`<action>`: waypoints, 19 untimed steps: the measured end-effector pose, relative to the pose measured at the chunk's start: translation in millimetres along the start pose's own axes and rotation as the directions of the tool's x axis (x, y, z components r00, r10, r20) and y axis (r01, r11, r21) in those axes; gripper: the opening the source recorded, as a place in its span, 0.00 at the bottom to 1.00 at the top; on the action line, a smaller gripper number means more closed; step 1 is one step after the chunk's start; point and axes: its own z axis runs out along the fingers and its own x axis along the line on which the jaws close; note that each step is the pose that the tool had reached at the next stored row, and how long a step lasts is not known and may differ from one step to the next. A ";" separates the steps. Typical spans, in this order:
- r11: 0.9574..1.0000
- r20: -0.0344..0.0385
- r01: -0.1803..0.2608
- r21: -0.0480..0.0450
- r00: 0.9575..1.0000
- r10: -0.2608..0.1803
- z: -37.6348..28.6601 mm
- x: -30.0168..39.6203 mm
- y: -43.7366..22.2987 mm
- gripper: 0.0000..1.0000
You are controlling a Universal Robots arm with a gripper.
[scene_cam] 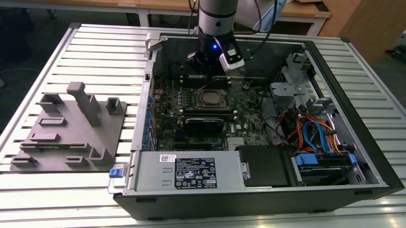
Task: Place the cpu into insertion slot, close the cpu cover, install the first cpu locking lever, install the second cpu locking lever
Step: 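Install the first cpu locking lever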
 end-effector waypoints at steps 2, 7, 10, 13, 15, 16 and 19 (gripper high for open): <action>1.000 0.000 0.000 0.000 1.000 0.000 0.0 0.0 0.0 0.10; 1.000 -0.001 -0.001 -0.028 1.000 0.001 1.0 0.0 -0.3 0.10; 1.000 -0.001 -0.001 -0.029 1.000 0.001 1.8 0.0 -0.4 0.10; 1.000 -0.001 -0.001 -0.029 1.000 0.001 2.1 0.0 -0.4 0.10; 1.000 -0.001 -0.001 -0.030 1.000 0.001 2.7 0.0 -0.4 0.10; 1.000 -0.001 0.000 -0.031 1.000 0.000 3.0 -0.4 -0.4 0.10; 1.000 -0.002 -0.001 -0.030 1.000 0.001 3.7 -1.7 -0.3 0.10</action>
